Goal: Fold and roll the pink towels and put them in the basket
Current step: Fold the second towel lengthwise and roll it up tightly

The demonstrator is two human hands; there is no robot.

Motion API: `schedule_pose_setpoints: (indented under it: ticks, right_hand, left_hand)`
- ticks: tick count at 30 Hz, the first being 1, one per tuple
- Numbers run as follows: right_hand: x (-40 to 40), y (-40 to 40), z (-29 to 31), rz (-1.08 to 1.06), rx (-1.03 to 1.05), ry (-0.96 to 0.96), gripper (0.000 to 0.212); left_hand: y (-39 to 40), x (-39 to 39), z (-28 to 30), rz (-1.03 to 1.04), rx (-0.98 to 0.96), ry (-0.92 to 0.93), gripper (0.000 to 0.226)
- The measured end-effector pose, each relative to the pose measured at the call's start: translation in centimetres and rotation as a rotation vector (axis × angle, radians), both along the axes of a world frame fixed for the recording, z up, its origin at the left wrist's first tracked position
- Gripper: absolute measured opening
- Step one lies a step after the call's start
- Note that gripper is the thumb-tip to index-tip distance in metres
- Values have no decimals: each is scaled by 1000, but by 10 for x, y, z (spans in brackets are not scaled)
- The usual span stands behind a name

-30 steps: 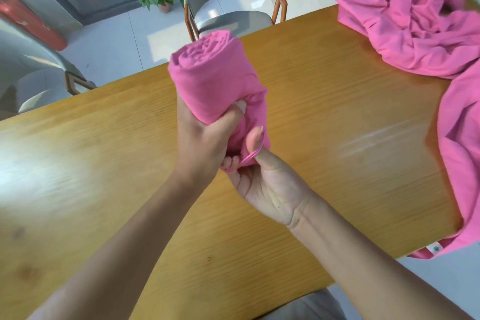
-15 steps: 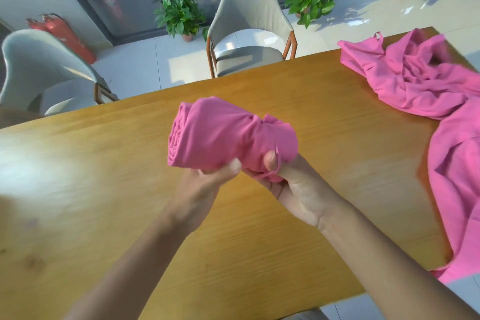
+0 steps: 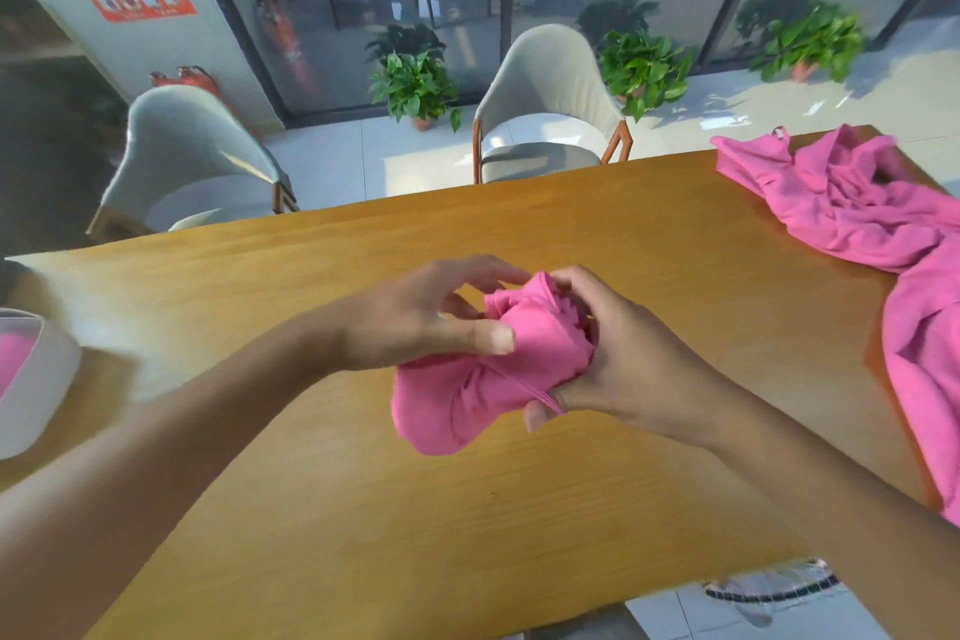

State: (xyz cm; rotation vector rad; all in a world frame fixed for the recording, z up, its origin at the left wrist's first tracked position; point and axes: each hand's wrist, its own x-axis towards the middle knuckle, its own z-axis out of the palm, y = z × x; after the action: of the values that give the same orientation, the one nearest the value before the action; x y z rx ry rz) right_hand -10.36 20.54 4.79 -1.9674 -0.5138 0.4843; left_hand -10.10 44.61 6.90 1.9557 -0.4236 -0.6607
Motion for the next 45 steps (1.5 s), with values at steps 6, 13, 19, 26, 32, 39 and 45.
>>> schedule_pose_setpoints:
  ticks: [6, 13, 19, 26, 32, 39, 45]
  right_hand:
    - [-46, 44, 34, 9, -133, -187, 68]
    - [-101, 82, 54, -103, -57, -142, 98]
    - [-127, 107, 72, -49, -236, -64, 109]
    - [-149, 132, 72, -81, -236, 9, 105]
    - [-152, 161, 75, 7, -248, 39, 139]
    - [-155, 177, 73, 109, -340, 11, 157]
    - [-148, 179, 62, 62, -251, 139, 156]
  left_hand:
    - [-1, -61, 7, 45, -231, 40, 44]
    - [29, -119, 12, 250, -453, 28, 6]
    - [52, -152, 9, 377, -682, 220, 30]
    - [73, -177, 7, 572, -770, 291, 26]
    - [86, -181, 13, 710, -802, 312, 15]
    - [88, -186, 17, 904, -806, 305, 9]
    - [111, -192, 15, 721, -824, 544, 21]
